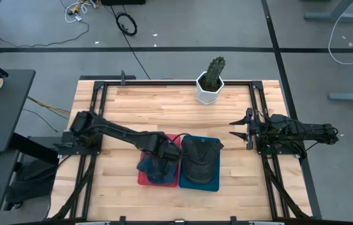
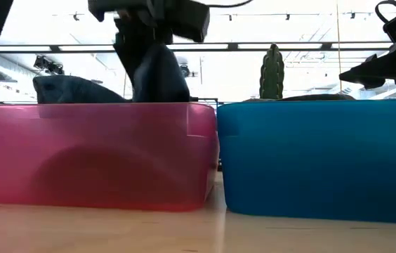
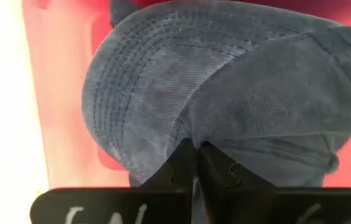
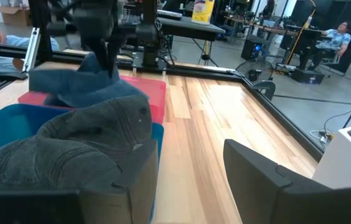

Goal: Pick & Place hat
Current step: Put the blue cap into the pink bin

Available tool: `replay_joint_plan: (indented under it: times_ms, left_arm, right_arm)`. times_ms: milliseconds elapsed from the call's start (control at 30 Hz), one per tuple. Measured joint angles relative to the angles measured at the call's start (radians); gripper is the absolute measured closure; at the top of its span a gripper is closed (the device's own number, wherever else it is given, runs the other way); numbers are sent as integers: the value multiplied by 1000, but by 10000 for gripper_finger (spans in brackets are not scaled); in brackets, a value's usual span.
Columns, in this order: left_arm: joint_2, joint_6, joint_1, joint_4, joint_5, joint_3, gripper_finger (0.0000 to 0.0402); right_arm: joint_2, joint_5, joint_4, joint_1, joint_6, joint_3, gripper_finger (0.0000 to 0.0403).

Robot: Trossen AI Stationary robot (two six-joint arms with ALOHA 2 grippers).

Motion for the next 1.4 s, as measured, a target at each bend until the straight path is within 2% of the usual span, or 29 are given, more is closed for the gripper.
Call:
replay_joint_plan:
  times_ms: [300,533,900,1033,1400]
  left_arm:
    - [24,-153,28,23,4,0,391]
    - [19,-211,54,17,-9,37,396]
    - [21,-306,72,10,-15,37,382]
    - [21,-306,71,15,-15,37,354]
    - [8,-338,59,-41,-8,37,243]
  right_arm:
    - [0,0,0,0,0,0,215]
    - [0,0,0,0,0,0,215]
    - [0,0,0,0,0,0,215]
    - [0,0,0,0,0,0,215]
    - [0,0,0,0,0,0,215]
